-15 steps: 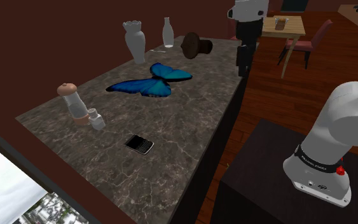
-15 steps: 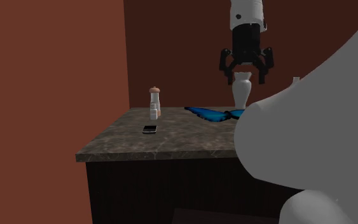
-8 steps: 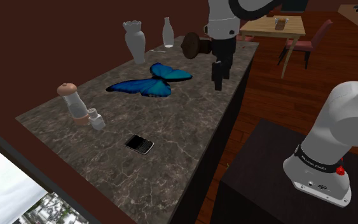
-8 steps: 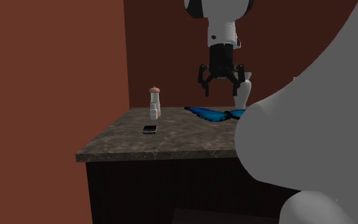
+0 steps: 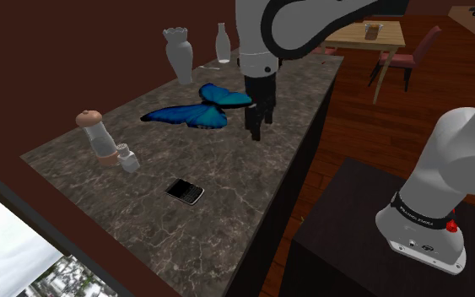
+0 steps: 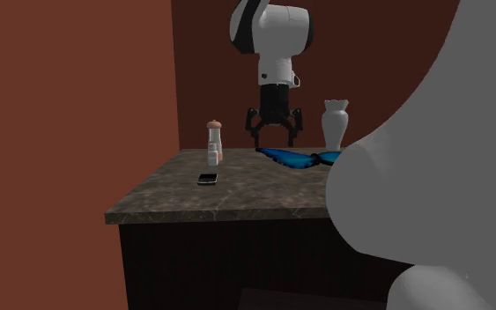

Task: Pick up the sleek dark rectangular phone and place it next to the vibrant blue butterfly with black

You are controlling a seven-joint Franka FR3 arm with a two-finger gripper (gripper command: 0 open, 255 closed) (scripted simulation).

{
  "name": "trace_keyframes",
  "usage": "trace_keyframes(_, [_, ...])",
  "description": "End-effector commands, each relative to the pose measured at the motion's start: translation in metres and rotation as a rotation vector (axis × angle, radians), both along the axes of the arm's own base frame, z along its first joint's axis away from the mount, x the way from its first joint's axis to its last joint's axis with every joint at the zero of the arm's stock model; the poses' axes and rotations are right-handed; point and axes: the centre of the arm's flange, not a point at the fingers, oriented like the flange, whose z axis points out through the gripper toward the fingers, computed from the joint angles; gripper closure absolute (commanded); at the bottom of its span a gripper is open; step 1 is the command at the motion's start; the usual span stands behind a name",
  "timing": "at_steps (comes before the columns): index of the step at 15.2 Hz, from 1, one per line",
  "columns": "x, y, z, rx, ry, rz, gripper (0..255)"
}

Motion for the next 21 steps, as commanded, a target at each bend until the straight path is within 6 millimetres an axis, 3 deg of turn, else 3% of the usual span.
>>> trace_keyframes(1, [0.012, 0.022, -0.009, 0.008, -0.004, 0.011, 0])
trace_keyframes(19, [0.112, 0.211, -0.092, 0.062, -0.042, 0.114, 0])
trace_keyframes(21, [0.114, 0.216, -0.099, 0.064, -0.043, 0.116, 0])
